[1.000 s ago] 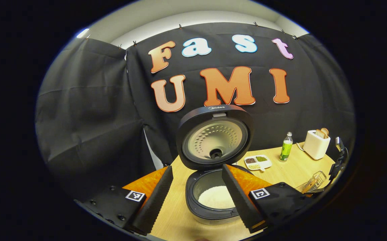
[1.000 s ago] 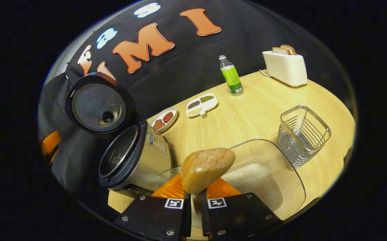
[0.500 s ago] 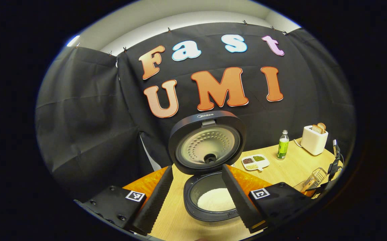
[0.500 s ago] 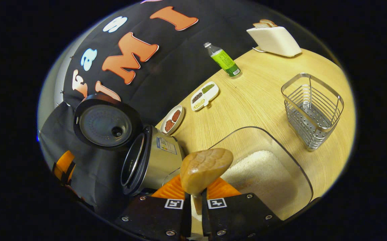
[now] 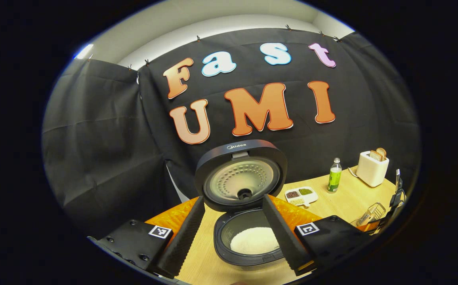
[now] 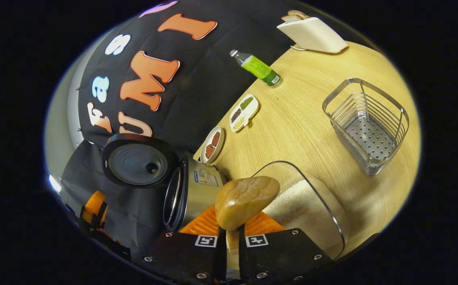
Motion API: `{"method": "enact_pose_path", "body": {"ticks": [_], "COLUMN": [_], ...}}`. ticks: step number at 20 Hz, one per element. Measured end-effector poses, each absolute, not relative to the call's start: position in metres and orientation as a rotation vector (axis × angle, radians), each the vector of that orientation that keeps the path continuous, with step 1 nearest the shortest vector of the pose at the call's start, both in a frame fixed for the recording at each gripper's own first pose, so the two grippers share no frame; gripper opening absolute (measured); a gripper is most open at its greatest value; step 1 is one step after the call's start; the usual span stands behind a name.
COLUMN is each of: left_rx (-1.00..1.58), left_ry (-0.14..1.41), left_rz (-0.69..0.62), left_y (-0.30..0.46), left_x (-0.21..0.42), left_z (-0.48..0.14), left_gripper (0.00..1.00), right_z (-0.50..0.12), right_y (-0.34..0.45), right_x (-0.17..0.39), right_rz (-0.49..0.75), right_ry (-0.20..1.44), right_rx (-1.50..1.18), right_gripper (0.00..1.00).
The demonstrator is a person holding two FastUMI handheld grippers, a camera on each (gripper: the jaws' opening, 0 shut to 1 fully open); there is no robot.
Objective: Close the left gripper, press the button to open the rice cooker; take a wooden spoon from the chopstick holder with the right hand, scoop a spoonful of rice and pour it into the rice cooker, then put the wooden spoon back into the chopstick holder.
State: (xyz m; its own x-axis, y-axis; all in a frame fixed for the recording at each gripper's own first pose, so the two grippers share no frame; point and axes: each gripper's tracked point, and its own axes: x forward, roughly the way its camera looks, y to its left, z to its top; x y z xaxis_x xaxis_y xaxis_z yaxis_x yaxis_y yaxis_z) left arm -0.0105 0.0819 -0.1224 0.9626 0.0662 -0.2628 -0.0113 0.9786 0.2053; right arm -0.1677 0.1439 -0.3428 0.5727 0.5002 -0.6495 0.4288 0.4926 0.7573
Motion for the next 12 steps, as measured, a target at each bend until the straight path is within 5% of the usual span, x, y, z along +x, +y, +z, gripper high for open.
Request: {"method": "enact_pose_path", "body": {"ticks": [8, 12], "left_rx": [0.202, 0.182], "left_ry": [0.231, 0.215], "left_rz": [0.087, 0.128], "left_y": [0.073, 0.076], "left_x": [-0.016, -0.022], "left_z": [-0.111, -0.107], "left_gripper": [0.93, 0.99], "right_z": [-0.313, -0.301], "right_y": [0.1, 0.091], "right_x": [-0.14, -0.127], "right_rz": [0.037, 0.059], "right_ry": [0.97, 0.957], "right_rx": [1.419, 1.559], "right_gripper": [0.12, 0.11]}}
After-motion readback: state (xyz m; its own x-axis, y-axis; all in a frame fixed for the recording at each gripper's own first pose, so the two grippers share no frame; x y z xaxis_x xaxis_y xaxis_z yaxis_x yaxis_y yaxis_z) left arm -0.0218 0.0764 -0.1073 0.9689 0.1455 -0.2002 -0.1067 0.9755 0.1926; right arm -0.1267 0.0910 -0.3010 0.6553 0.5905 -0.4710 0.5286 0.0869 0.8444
